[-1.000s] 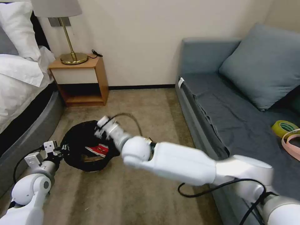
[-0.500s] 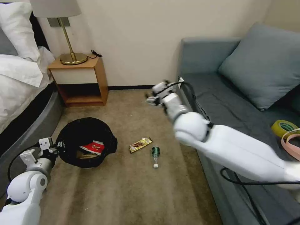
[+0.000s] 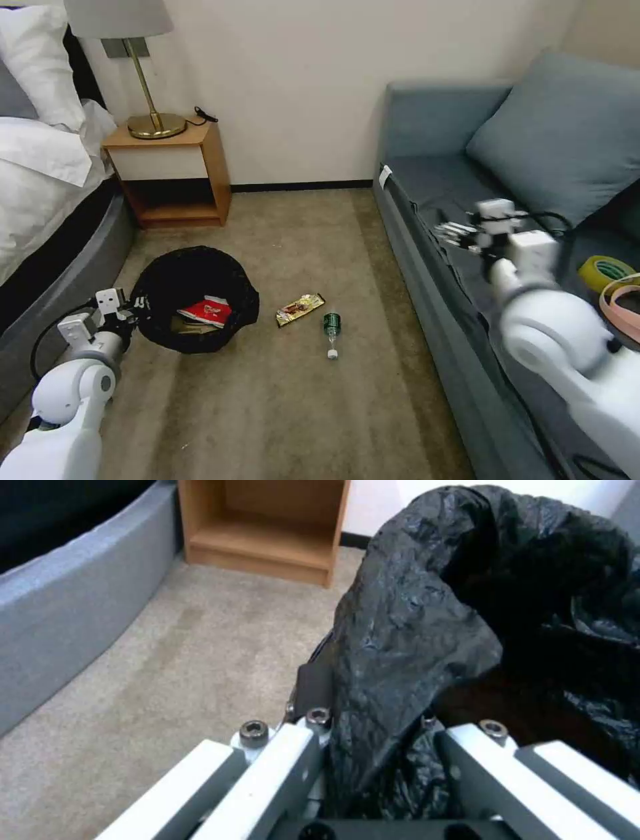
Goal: Pick up the trash bin, then pick up the garbage on the floor and place it into the trash bin.
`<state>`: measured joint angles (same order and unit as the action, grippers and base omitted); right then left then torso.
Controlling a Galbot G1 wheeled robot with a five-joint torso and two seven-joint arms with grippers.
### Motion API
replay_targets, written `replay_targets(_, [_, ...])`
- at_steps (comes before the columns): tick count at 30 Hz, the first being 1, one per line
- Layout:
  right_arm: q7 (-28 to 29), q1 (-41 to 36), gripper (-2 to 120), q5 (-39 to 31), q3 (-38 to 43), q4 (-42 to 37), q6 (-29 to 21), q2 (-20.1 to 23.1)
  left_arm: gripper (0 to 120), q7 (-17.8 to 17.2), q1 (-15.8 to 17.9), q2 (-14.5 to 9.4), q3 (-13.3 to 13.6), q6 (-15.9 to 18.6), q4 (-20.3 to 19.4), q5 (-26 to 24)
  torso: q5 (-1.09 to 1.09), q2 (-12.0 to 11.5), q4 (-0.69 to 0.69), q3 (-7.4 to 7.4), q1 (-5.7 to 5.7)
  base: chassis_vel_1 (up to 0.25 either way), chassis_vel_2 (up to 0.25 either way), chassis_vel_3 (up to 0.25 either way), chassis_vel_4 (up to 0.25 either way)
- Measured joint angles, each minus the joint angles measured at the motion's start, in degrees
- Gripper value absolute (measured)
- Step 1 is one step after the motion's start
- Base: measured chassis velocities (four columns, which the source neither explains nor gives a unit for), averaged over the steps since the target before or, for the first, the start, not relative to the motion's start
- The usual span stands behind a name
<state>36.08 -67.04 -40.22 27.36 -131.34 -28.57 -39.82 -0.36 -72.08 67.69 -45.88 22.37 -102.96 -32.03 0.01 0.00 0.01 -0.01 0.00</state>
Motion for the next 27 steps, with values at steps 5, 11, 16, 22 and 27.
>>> replay_targets(5, [-3.8, -12.1, 100, 5.0, 9.3, -2.3, 1.2, -4.6, 4, -0.8, 0.0, 0.4, 1.0, 0.8, -2.3, 0.3, 0.02, 0.0, -0.03, 0.0, 0.0, 0.0, 0.0, 0.0, 0.0])
replay_targets(11, [-7.6, -19.4, 100, 9.5, 14.0, -4.3, 3.4, -9.7, 4, -1.3, -0.4, 0.8, 1.2, 1.0, -3.3, 0.7, 0.01, 0.0, -0.01, 0.0, 0.0, 0.0, 0.0, 0.0, 0.0])
replay_targets(16, [-10.2, -23.5, 100, 12.6, 15.4, -5.5, 5.2, -13.3, 4, -1.3, -1.0, 1.5, 1.3, 1.1, -3.8, 1.3, 0.0, 0.0, -0.01, 0.0, 0.0, 0.0, 0.0, 0.0, 0.0])
replay_targets(22, [-12.0, -26.2, 100, 13.8, 16.6, -6.5, 6.3, -14.8, 4, -1.4, -1.1, 2.0, 1.5, 1.1, -4.2, 1.6, 0.0, 0.0, -0.01, 0.0, 0.0, 0.0, 0.0, 0.0, 0.0])
replay_targets(27, [-12.8, -27.1, 100, 14.0, 17.0, -7.4, 6.7, -15.3, 4, -1.4, -1.3, 2.3, 1.5, 1.1, -4.4, 1.7, -0.01, 0.0, -0.01, 0.01, 0.0, 0.0, 0.0, 0.0, 0.0])
